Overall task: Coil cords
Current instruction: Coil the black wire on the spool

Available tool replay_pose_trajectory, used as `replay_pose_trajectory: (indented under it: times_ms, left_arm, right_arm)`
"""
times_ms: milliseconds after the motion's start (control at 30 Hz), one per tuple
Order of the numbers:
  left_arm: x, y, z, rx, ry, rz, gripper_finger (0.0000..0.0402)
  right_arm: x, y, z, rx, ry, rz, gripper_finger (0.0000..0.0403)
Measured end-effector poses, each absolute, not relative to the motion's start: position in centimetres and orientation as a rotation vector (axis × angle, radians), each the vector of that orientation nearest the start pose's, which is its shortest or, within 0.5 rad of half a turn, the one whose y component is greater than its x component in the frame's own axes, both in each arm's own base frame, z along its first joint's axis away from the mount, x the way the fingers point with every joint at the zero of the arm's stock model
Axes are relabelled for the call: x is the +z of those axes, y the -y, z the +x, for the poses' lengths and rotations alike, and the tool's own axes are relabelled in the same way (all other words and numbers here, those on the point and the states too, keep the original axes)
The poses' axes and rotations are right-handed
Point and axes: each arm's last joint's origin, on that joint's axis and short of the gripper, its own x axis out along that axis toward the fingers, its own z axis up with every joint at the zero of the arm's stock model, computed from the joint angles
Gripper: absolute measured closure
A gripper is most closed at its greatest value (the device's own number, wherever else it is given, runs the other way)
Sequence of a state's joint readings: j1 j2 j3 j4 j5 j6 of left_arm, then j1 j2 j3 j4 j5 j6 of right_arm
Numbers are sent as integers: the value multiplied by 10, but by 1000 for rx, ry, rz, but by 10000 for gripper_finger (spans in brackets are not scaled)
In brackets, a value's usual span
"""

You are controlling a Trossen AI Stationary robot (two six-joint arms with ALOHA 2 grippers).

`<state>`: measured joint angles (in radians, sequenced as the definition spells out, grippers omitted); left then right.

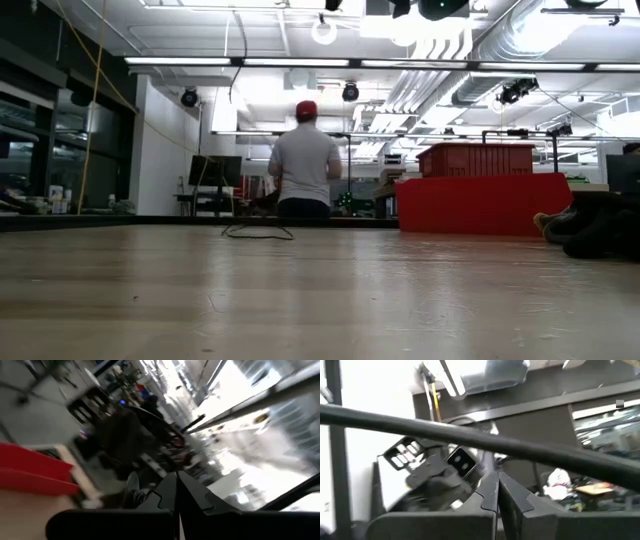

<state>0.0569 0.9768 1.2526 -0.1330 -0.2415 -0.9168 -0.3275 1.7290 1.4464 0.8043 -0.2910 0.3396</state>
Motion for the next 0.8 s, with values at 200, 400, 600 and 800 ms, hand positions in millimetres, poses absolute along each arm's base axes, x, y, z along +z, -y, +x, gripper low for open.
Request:
replay_pose_trajectory:
  times_ms: [200,400,600,800]
  left_arm:
    - [456,-23,174,257,192,-792,401]
    - [455,-23,172,225,163,-796,401]
    - [456,-23,170,229,159,-702,401]
    - [459,-23,175,222,190,-683,401]
  right_arm:
    - [394,122,381,45,408,201,402]
    - [378,121,383,155,181,299,403]
    - [377,113,369,163,-17,267,370]
    - [370,92,377,138,-71,246,255]
